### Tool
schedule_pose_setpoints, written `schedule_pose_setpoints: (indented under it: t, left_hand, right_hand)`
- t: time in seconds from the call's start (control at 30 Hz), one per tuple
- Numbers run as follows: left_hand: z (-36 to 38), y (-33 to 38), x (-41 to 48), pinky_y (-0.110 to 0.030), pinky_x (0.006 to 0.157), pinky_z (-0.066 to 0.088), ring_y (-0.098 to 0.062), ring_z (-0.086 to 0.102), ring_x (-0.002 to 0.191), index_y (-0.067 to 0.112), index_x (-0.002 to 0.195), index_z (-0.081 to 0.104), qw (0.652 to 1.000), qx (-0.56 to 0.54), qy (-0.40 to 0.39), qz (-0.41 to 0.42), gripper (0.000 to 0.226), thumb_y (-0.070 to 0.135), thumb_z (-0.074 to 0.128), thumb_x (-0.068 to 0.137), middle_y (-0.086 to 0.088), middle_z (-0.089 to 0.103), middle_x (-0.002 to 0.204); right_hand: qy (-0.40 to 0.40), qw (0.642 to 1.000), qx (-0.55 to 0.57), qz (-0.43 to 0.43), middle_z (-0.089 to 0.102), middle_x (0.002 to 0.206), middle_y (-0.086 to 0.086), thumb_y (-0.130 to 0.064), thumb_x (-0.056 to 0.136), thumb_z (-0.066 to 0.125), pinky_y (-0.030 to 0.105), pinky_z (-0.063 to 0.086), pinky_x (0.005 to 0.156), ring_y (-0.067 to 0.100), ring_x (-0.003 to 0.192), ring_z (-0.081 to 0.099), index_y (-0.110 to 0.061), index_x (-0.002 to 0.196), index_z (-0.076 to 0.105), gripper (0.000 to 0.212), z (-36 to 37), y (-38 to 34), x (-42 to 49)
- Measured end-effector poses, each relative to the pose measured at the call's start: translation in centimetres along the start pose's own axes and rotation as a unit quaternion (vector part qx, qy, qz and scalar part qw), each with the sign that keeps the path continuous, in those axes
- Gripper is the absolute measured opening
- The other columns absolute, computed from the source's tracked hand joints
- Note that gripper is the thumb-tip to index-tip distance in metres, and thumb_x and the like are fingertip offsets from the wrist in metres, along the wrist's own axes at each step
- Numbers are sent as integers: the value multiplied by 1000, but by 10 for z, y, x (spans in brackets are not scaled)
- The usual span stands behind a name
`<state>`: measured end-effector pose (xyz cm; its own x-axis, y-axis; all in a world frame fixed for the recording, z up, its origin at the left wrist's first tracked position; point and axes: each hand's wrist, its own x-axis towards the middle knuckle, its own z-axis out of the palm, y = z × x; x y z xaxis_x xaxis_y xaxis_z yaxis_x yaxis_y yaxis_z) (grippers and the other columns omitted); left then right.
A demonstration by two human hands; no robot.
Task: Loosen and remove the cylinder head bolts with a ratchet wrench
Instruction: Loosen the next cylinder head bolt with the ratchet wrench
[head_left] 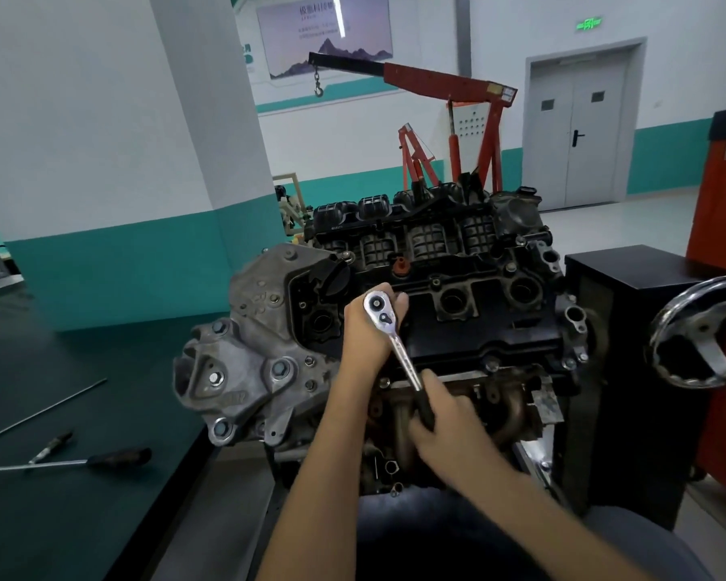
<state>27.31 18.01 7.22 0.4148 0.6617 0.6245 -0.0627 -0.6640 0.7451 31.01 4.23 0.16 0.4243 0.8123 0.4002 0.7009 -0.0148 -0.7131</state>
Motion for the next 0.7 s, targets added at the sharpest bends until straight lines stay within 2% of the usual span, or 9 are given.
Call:
schedule_pose_setpoints:
  t: [0.1, 0.17, 0.27, 0.33, 0.4, 0.47, 0.53, 0.63, 0.7]
  left_hand:
    - [1, 4, 7, -26, 57, 28, -6, 29, 55, 26, 49, 35, 998, 13, -56, -2, 51, 3, 61, 85, 12, 35, 48]
    - [4, 7, 8, -26, 58, 30, -4, 33, 55, 25, 49, 42, 998, 6, -62, 3, 42, 3, 57, 81, 13, 41, 48]
    - [4, 4, 2, -24, 59, 32, -4, 38, 58, 31, 50, 44, 999, -39, -19, -17, 45, 7, 59, 85, 14, 43, 50]
    - [4, -1, -4, -26, 60, 31, -8, 35, 60, 28, 54, 38, 996, -85, -1, -36, 48, 8, 61, 91, 14, 39, 53]
    - [8, -1, -6, -24, 58, 29, -7, 32, 58, 21, 59, 34, 996, -83, 0, -43, 45, 8, 60, 93, 14, 35, 52]
    - [13, 3, -5, -19, 55, 28, -3, 28, 53, 20, 60, 30, 997, -64, 17, -41, 46, 7, 60, 93, 14, 33, 49]
    - [15, 4, -4, -23, 57, 29, -5, 27, 54, 23, 60, 29, 997, -46, 42, -43, 48, 10, 60, 93, 11, 30, 52]
    - [11, 1, -3, -29, 61, 31, -9, 30, 55, 24, 59, 30, 998, -4, 37, -43, 48, 14, 62, 92, 7, 32, 55]
    - [6, 1, -1, -30, 62, 34, -10, 34, 56, 21, 57, 34, 999, -6, 20, -46, 45, 15, 65, 90, 5, 37, 55]
  right_hand:
    - [-66, 982, -164, -68, 50, 73, 0, -12, 83, 60, 22, 38, 55, 13, 56, 50, -24, 119, 53, 39, -85, 18, 28]
    - [-111, 954, -258, -109, 52, 67, -7, -13, 85, 60, 22, 42, 53, 10, 56, 55, -39, 94, 49, 30, -133, 13, 55]
    - [-102, 932, -319, -136, 51, 66, -10, -17, 85, 59, 26, 43, 54, 14, 61, 58, -33, 89, 43, 23, -137, 3, 69]
    - [-45, 954, -270, -120, 53, 67, -4, -16, 83, 59, 29, 43, 54, 21, 61, 58, -25, 93, 46, 20, -107, 9, 50]
    - [0, 989, -134, -69, 51, 62, 2, -13, 82, 60, 30, 45, 54, 18, 56, 55, -21, 89, 47, 18, -66, 11, 20]
    - [18, 1000, 14, -16, 47, 55, -2, -7, 82, 61, 18, 41, 47, 5, 45, 48, -21, 79, 43, 23, -29, 2, 0]
    - [6, 995, 101, 9, 48, 53, 1, -8, 83, 60, 14, 37, 42, 6, 41, 47, -21, 76, 41, 24, -4, -10, -7]
    - [-9, 991, 127, 33, 49, 50, -1, -14, 85, 60, 18, 37, 37, 8, 37, 45, -16, 71, 44, 22, -7, -18, 1]
    - [1, 999, 41, 28, 49, 53, -3, -18, 85, 61, 20, 39, 43, 11, 45, 48, -18, 64, 43, 27, -32, -15, 14]
